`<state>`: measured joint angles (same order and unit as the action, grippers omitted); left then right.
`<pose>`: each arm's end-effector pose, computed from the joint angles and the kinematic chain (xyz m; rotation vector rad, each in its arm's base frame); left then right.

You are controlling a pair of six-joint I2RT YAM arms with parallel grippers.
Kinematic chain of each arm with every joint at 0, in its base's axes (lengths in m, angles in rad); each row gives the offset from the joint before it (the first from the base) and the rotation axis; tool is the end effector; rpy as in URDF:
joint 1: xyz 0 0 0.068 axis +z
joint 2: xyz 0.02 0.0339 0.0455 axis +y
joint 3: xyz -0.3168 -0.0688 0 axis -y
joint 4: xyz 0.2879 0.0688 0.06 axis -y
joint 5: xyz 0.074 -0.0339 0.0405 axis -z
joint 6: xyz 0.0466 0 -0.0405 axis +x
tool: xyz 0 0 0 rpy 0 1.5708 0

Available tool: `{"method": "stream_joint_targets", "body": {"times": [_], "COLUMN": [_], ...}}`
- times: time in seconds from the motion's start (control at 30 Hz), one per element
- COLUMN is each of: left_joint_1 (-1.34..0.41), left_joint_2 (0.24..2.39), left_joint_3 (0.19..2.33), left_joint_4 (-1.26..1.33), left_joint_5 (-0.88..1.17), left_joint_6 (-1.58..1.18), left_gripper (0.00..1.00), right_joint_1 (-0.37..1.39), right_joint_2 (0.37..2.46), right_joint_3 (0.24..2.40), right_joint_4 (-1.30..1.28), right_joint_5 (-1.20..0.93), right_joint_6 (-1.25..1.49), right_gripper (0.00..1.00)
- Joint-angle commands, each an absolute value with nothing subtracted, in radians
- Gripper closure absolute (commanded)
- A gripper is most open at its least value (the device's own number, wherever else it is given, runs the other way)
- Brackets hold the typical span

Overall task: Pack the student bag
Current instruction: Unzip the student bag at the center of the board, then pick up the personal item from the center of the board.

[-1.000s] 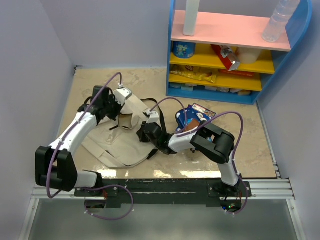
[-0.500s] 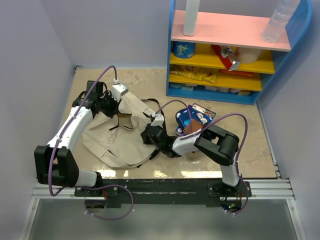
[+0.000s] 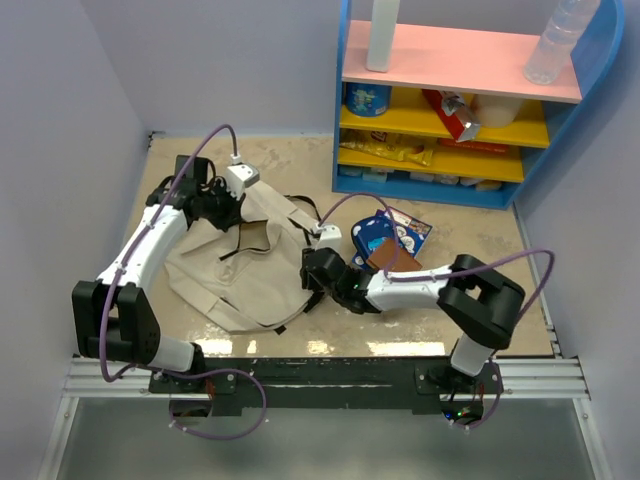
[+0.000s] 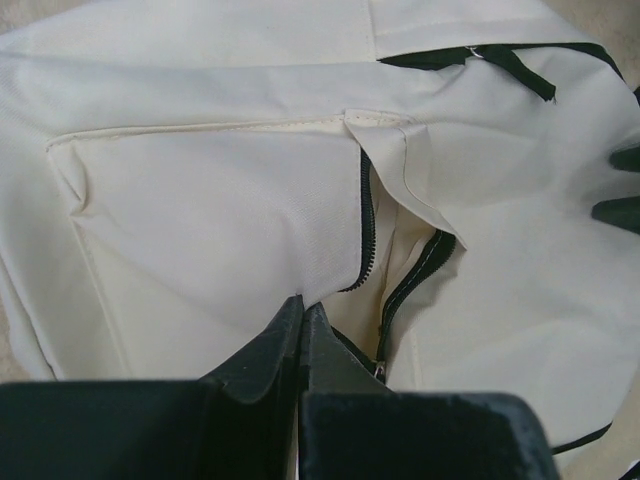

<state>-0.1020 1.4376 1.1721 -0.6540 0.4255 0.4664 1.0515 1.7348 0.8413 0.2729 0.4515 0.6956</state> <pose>0.3383 -0.0540 0.3172 0.8431 2.2603 -0.3639 0.2128 0.3313 0.1719 -0.1308 2.1648 0.5317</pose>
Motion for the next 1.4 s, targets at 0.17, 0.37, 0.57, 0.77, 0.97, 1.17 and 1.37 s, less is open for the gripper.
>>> {"method": "stream_joint_targets", "body": {"times": [0.17,0.37,0.57,0.77,0.97,1.17,1.37], "left_joint_1": [-0.130,-0.130,-0.135,-0.155,-0.166,-0.166,-0.166], "left_joint_2": [1.390,1.376,1.373,1.374,1.370,1.368,1.365], "left_joint_3": [1.138,1.131,1.132,1.144,1.141,1.135,1.124], "left_joint_4": [-0.557,-0.560,-0.561,-0.566,-0.566,-0.560,-0.557], "left_joint_5": [0.449,0.446,0.449,0.445,0.443,0.446,0.442], "left_joint_6": [0.443,0.448,0.440,0.428,0.423,0.420,0.423], "left_gripper": [1.00,1.00,1.00,1.00,1.00,1.00,1.00], "right_joint_1": [1.031,0.919,0.855,0.819,0.758,0.628,0.534], "right_joint_2": [1.427,1.191,0.924,0.807,0.767,0.762,0.776], "right_joint_3": [1.028,0.931,0.874,0.825,0.778,0.724,0.673], "right_joint_4": [-0.167,-0.391,-0.583,-0.667,-0.657,-0.563,-0.463], "right_joint_5": [0.566,0.664,0.749,0.733,0.677,0.563,0.391], "right_joint_6": [0.583,0.655,0.758,0.814,0.813,0.744,0.733], "right_gripper": [0.33,0.15,0.01,0.01,0.01,0.01,0.09]}}
